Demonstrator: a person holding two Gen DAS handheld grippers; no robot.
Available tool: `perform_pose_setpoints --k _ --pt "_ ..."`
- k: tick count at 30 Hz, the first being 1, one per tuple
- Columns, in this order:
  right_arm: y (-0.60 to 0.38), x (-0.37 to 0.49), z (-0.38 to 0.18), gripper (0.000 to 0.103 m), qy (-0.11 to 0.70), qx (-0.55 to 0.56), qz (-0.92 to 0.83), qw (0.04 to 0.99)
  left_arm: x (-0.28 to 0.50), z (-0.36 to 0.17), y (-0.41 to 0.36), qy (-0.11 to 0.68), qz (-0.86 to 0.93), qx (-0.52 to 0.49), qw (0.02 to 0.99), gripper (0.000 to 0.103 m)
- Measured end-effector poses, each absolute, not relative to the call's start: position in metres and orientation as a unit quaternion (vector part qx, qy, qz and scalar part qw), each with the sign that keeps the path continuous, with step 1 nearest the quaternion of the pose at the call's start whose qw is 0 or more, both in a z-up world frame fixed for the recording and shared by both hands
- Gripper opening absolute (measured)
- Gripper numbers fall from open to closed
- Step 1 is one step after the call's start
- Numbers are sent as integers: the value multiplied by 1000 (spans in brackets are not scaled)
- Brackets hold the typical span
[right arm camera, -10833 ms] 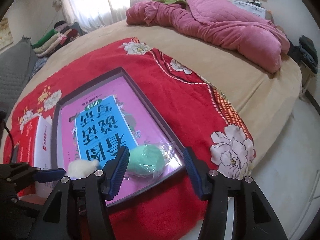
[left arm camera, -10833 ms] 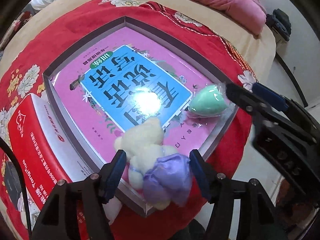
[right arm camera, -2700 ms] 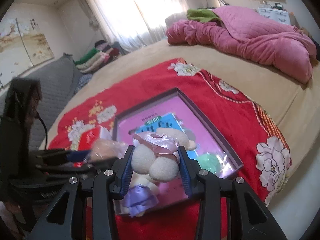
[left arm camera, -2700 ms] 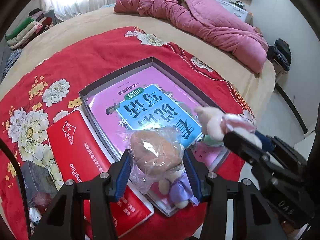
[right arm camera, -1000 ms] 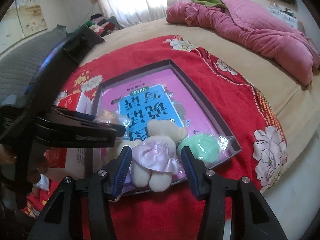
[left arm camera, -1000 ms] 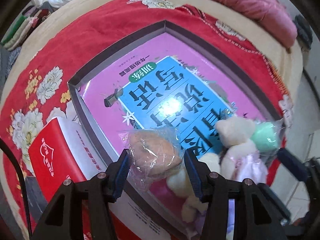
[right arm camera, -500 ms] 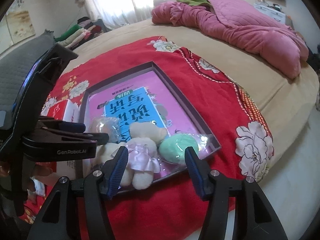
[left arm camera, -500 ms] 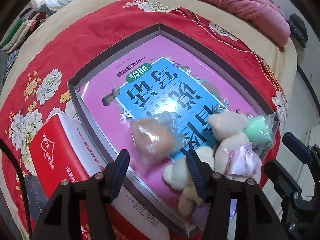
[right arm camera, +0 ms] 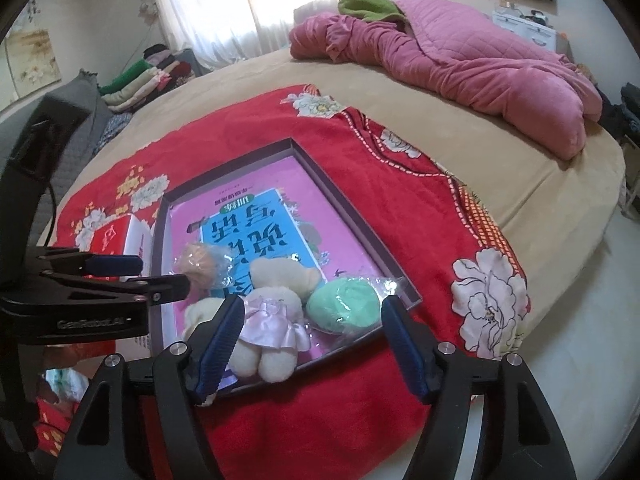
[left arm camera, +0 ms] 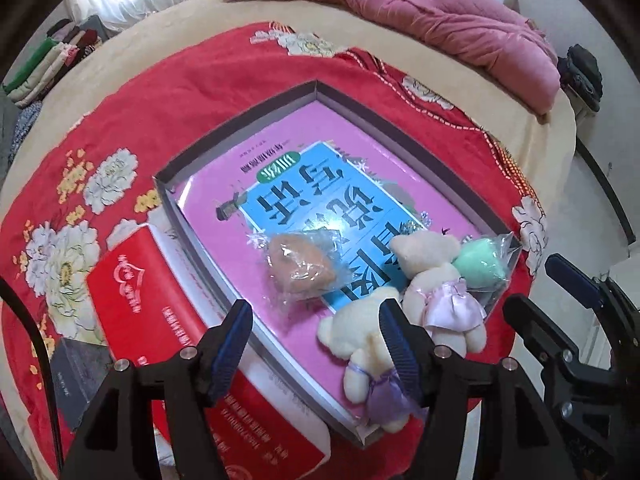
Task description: Organize soft objects
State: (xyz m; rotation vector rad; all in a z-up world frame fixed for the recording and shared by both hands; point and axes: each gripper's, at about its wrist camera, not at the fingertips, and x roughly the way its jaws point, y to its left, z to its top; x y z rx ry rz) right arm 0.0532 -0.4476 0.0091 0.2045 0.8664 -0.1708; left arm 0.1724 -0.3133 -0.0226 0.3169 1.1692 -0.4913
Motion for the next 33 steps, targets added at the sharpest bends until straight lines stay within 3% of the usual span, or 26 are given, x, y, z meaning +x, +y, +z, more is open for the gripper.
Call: perform_pose_setpoints --k 15,19,33 --pt "-438 50 16 74 418 82 -108 898 154 7 -287 520 -233 113 814 72" --pt "-436 48 21 75 412 70 -118 901 147 11 -282 512 -230 118 819 79" --pt "-426 38 49 79 384 55 -144 910 127 29 -260 495 -221 114 832 80"
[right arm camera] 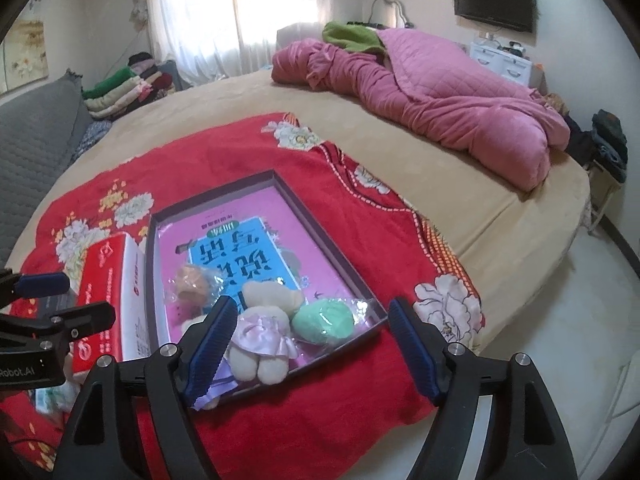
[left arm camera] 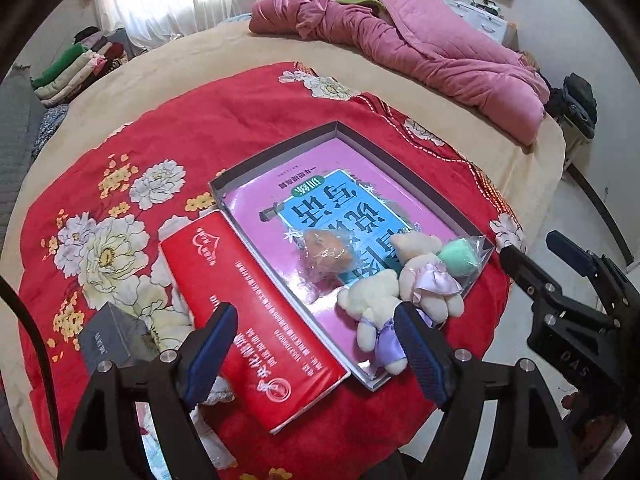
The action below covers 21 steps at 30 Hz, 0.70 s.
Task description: Organize soft objects
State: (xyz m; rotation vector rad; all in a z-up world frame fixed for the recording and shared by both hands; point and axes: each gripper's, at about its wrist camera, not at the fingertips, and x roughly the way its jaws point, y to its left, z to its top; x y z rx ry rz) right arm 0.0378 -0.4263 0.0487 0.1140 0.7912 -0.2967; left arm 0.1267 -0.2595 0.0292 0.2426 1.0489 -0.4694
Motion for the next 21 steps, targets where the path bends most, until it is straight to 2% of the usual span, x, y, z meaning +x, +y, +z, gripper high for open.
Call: perform_pose_setpoints --k 9,21 --pt "-423 25 72 80 357 88 -139 920 110 44 -243 480 -212 109 844 80" --pt "-401 10 100 80 337 80 -129 929 85 63 -226 468 -213 104 852 80"
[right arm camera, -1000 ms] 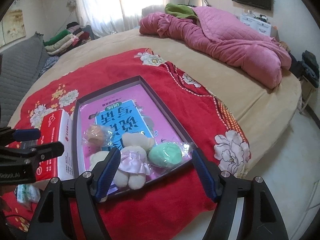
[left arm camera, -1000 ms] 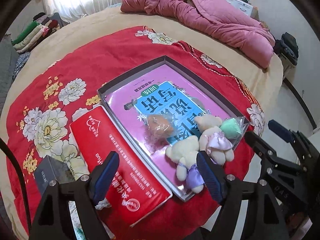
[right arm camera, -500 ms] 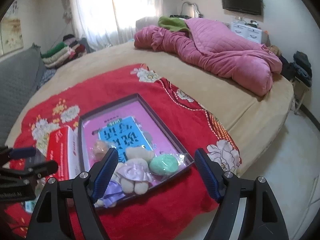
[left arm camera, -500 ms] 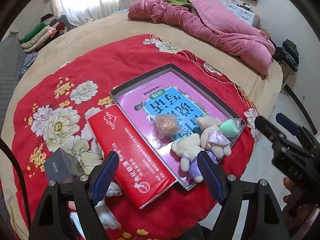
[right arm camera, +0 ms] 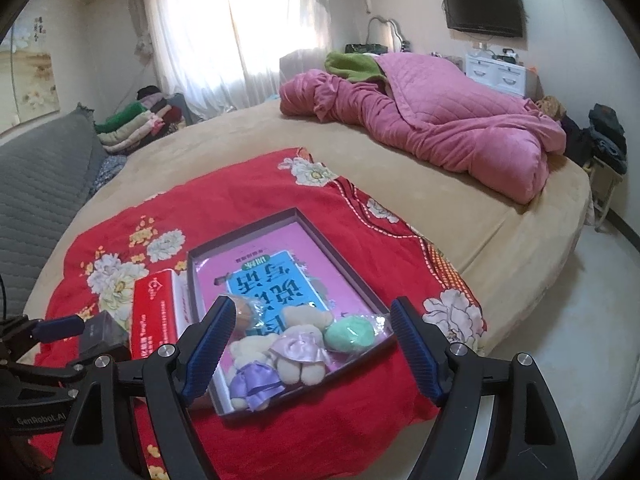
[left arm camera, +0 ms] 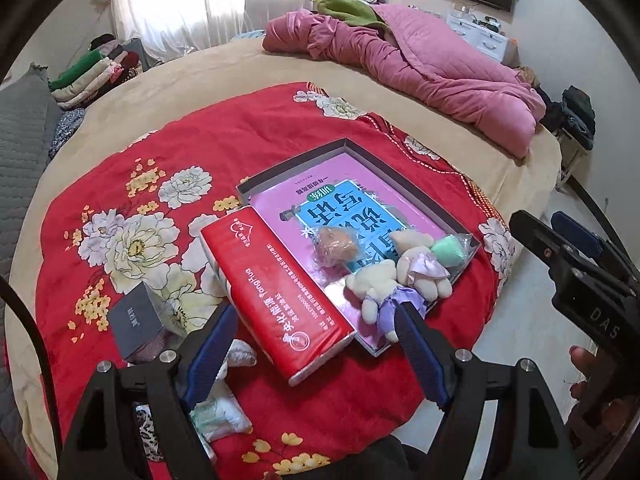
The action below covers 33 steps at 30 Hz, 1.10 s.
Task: Organize soft objects
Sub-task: 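Move both grippers back over the pile of items beside the tray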
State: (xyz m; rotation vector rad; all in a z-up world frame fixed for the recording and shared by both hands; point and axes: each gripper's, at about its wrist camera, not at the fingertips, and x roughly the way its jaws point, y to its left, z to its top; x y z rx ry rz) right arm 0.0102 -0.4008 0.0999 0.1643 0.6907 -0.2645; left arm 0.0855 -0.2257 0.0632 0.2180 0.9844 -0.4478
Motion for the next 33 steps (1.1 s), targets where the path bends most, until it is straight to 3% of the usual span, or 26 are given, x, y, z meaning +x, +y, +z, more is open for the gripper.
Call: perform_pose_setpoints --k 16,33 --pt "-342 7 119 81 337 59 -78 936 61 79 -165 465 -184 76 863 80" --pt "-262 11 130 81 338 17 5 941 61 97 1 463 -54 -8 885 80"
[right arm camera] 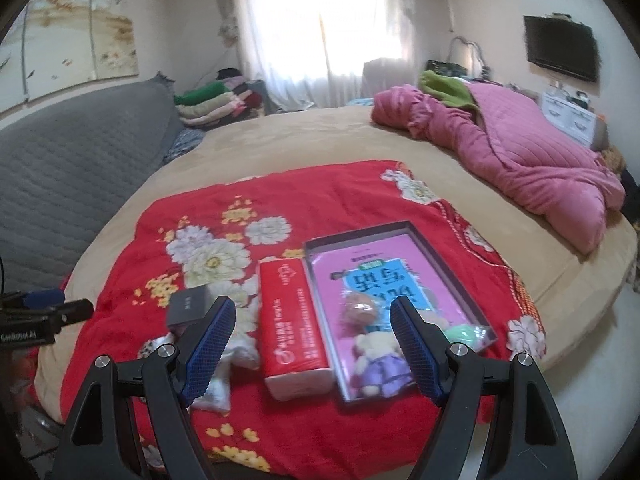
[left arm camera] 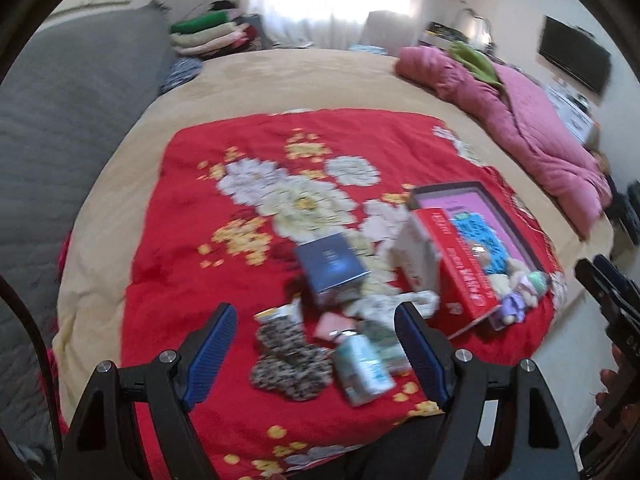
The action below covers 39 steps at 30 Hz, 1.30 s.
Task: Organize soft objects
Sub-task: 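Move both grippers back over the pile of items beside the tray, then reach the right gripper to the white tissue pack and close on it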
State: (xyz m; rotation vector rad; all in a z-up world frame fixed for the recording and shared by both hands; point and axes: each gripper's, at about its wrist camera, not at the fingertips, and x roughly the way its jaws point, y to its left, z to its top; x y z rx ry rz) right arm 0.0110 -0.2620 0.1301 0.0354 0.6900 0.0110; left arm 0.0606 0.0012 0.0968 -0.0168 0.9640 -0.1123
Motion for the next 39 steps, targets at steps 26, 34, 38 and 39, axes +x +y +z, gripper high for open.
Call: perform_pose_setpoints --k 26,34,38,39 --pt "-162 13 65 81 424 -47 120 896 36 24 67 526 -16 -36 849 80" --pt "-141 12 32 81 453 -66 141 878 35 2 59 544 -27 -34 838 80" --pt "-134 13 15 81 467 -58 148 870 36 -6 54 546 -36 -36 836 80" --pt "-133 14 13 81 470 -58 149 868 37 -8 53 545 -39 -39 836 80"
